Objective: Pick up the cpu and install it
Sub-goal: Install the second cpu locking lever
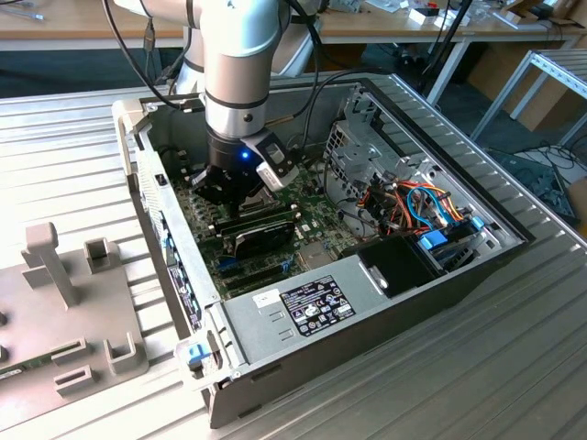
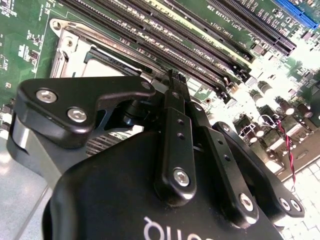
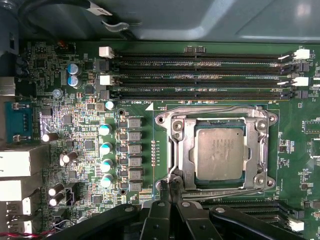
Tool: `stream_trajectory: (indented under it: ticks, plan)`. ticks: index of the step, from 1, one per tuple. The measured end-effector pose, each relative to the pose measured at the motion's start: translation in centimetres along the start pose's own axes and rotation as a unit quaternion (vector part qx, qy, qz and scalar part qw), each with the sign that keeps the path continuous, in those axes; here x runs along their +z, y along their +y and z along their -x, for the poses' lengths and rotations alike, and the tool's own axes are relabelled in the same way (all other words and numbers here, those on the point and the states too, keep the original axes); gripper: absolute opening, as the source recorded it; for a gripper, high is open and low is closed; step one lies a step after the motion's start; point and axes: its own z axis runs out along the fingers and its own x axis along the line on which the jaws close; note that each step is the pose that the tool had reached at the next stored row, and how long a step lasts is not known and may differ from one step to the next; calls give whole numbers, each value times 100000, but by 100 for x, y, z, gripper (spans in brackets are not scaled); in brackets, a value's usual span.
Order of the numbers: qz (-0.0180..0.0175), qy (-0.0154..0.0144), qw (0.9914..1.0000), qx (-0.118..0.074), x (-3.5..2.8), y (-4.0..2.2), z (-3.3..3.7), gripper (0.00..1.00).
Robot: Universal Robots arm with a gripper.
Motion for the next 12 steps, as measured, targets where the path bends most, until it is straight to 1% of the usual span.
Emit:
stream_trajectory:
  ticks: [4,5,10,11,12]
  plan:
    - [26,-31,100000,-1,-41,1,3,11]
    - [-6,-5,100000,-3,-63,-1,3,11]
    - [7,5,100000,-3,-67,-1,3,11]
    - [112,14,100000,2,-67,-2,3,11]
    - [360,14,99999,17,-64,-1,3,11]
